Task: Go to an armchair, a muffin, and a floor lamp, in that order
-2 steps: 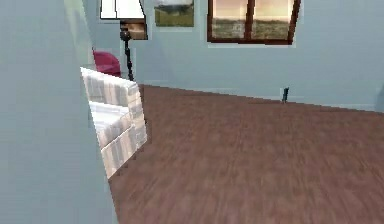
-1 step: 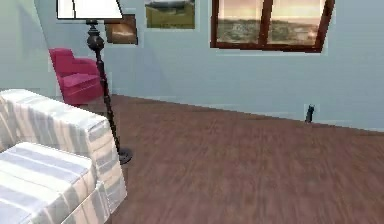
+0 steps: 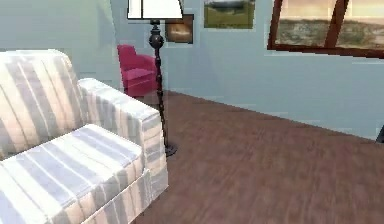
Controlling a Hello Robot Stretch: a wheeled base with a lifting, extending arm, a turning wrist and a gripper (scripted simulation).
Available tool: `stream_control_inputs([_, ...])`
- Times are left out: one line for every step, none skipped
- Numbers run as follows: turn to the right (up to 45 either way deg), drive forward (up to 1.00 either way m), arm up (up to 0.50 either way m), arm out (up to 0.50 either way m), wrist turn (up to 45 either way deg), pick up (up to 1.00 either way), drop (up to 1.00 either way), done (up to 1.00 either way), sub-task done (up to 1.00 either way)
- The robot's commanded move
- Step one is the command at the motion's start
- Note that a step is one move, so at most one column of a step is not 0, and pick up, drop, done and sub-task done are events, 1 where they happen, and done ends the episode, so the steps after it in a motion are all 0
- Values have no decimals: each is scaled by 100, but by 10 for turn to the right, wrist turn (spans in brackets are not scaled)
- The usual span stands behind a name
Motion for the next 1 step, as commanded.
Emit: stream_control_inputs([0,100,0,0,0,0,0,0,0])
